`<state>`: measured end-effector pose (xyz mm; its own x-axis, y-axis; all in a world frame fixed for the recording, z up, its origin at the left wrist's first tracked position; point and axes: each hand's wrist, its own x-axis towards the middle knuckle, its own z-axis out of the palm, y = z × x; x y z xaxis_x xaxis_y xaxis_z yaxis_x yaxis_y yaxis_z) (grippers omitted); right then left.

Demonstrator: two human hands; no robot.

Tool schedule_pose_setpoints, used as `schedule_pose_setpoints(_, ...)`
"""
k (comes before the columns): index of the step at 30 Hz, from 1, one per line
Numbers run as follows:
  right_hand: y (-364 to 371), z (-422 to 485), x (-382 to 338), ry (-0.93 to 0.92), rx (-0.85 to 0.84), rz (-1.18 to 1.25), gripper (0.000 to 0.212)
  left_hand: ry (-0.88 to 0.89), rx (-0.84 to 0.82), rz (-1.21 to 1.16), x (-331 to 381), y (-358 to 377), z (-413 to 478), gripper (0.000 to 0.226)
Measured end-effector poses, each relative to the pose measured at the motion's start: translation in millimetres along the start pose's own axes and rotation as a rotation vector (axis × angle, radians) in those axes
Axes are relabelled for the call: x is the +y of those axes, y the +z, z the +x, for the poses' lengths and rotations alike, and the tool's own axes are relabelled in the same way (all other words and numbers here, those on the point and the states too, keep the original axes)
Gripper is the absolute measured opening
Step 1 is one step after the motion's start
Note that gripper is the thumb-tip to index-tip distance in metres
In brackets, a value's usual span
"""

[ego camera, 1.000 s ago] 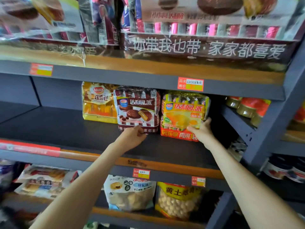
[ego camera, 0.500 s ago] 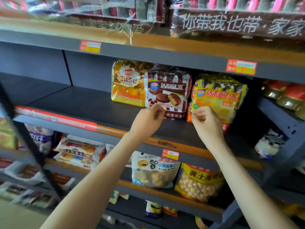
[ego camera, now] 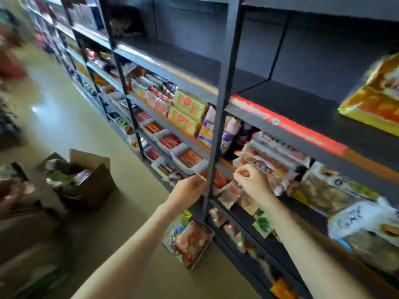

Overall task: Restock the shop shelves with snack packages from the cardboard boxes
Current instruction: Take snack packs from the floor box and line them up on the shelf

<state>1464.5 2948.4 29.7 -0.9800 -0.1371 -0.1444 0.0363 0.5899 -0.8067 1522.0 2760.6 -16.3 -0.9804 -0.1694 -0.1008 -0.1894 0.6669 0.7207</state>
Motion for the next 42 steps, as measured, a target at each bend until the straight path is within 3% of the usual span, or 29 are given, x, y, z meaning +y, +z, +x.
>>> schedule_pose_setpoints(6,146.1,55.3,-1.8,0.231,-0.322,-0.005,0.009,-0.547,-0.02,0.063,-208.3,-77.0,-43.0,0.021)
schedule_pose_setpoints(12,262.5,137.9,-21.5,0.303,-0.498,-0.177,0.015,-0.865,0.104,-0.072,-339.8,-142.5,-56.8,0.026)
schedule_pose_setpoints(19,419.0,244.3,-55.6,0.323,-0.744,-0.471,0.033,-0.995,0.099,-0.225,-455.5,-221.0,20.0,0.029)
schedule_pose_setpoints(23,490.4,296.1,-104.5,0.26,-0.901,-0.742,0.054,-0.977,0.071,-0.28,-485.5,-275.9,88.7,0.031)
schedule_pose_setpoints(32,643.7,374.5,-256.5,0.001,-0.936,-0.738,0.045,-1.037,0.179,-0.465,-577.8,-372.9,196.8,0.026)
schedule_pose_setpoints(42,803.7,445.6,-319.7,-0.046,-1.108,-0.884,0.044,-1.202,0.185,-0.579,-682.0,-419.2,294.6,0.027)
